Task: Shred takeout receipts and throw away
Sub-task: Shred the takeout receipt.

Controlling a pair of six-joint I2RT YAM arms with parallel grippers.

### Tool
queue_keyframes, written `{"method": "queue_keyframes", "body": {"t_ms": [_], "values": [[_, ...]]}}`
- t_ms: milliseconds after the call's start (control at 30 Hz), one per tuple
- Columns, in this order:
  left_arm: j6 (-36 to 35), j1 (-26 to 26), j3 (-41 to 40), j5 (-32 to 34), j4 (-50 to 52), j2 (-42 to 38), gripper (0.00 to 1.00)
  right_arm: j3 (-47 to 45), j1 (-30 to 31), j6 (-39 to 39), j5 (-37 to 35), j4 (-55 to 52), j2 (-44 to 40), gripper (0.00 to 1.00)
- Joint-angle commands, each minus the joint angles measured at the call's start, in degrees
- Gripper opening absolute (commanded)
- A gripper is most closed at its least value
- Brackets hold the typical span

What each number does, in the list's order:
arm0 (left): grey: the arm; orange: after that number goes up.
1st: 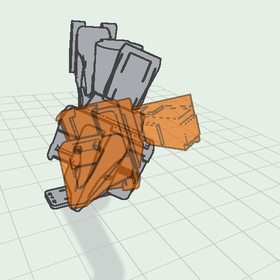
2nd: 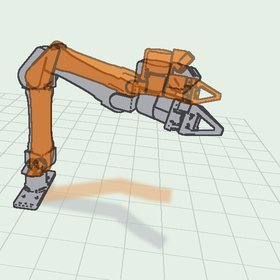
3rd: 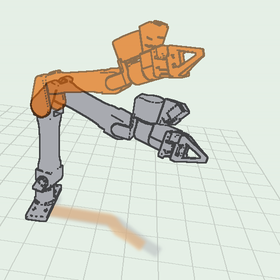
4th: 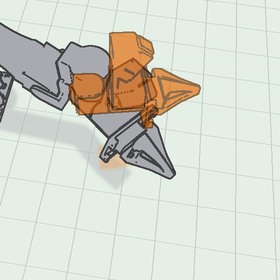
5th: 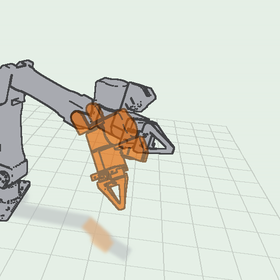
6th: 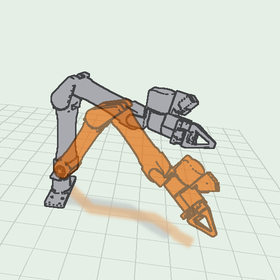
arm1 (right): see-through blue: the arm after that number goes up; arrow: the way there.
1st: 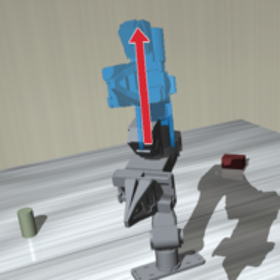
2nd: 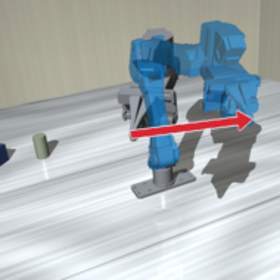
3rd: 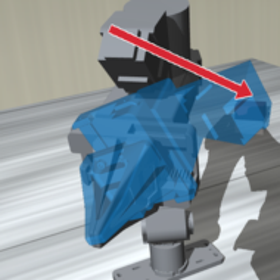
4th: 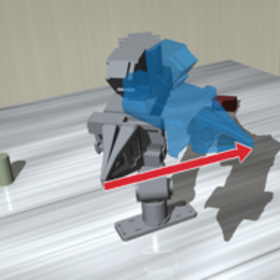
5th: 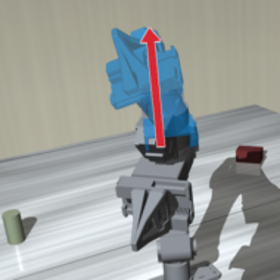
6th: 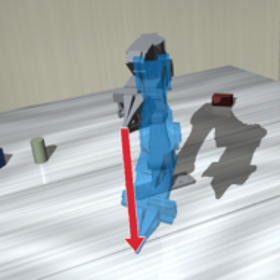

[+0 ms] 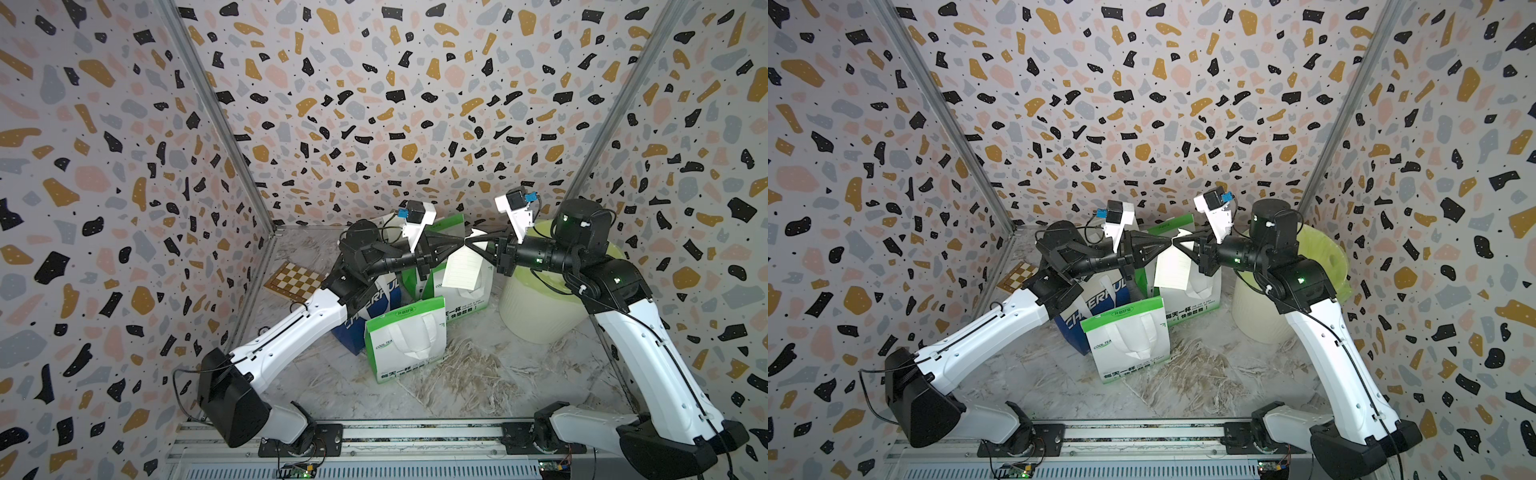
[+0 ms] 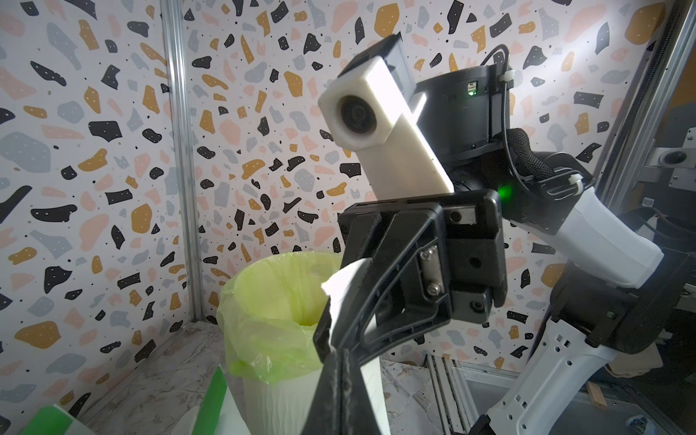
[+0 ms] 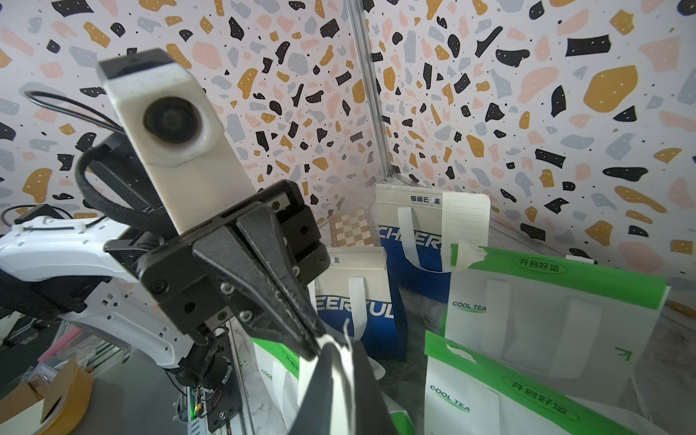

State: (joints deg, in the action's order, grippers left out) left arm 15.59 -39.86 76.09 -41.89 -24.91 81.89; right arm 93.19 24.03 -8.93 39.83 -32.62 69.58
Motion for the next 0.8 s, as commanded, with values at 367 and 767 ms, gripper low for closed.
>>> {"method": "queue_keyframes", "body": {"t_ms": [367,767], "values": [[-1.3,-0.3,-0.3,-0.9,-2.0,-1.1,0.00,2.6,0.3,0.0,2.1,0.8,-0.1,0.11],[-1.4,-0.4,-0.2,-0.6,-1.6,-1.0,0.00,2.6,0.3,0.0,4.2,1.4,-0.2,0.13]]}}
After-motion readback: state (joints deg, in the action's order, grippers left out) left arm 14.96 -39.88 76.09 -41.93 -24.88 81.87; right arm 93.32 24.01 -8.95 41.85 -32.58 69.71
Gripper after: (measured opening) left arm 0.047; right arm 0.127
